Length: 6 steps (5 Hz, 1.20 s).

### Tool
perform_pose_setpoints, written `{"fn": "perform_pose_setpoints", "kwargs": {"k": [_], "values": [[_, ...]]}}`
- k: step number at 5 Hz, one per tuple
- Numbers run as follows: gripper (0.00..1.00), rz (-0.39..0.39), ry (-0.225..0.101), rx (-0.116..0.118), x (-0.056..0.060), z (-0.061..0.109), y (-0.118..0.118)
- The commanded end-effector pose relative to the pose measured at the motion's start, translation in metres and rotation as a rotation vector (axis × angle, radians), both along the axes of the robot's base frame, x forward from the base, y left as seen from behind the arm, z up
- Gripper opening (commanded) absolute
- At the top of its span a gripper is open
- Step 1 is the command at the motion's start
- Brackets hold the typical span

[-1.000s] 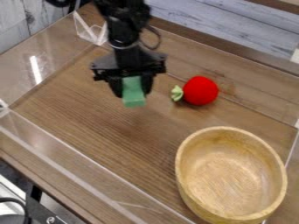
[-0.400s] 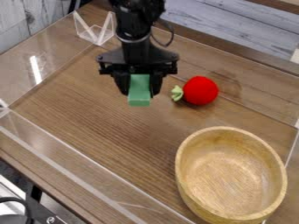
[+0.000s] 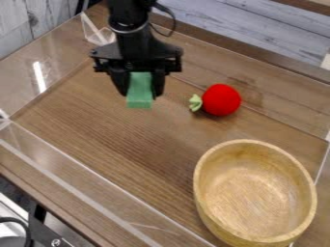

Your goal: Remove the green block from the brown bowl and put it on the table

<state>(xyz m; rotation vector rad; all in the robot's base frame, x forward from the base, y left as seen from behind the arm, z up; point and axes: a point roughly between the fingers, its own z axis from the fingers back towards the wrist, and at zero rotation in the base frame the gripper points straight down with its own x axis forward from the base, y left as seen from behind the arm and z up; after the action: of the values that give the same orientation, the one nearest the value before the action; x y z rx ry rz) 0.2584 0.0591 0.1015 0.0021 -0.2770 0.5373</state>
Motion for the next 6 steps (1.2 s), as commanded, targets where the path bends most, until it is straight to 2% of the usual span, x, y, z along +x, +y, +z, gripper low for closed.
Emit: {"fn": "perform_pose_setpoints", "kwargs": {"k": [1, 2, 3, 4, 5, 6], "values": [[0.0, 0.097, -0.019, 0.019, -0.003, 0.006, -0.004], [0.0, 0.215, 0.003, 0.019, -0.002, -0.003, -0.01], [1.0, 0.179, 0.014, 0.026, 0.001, -0.019, -0.021], [1.0, 0.158, 0.03, 0.033, -0.002, -0.024, -0.026], [1.0, 0.141, 0.051, 0.023, -0.004, -0.021, -0.033], [1.0, 0.123, 0.064, 0.008, -0.017, -0.011, -0.036]]}}
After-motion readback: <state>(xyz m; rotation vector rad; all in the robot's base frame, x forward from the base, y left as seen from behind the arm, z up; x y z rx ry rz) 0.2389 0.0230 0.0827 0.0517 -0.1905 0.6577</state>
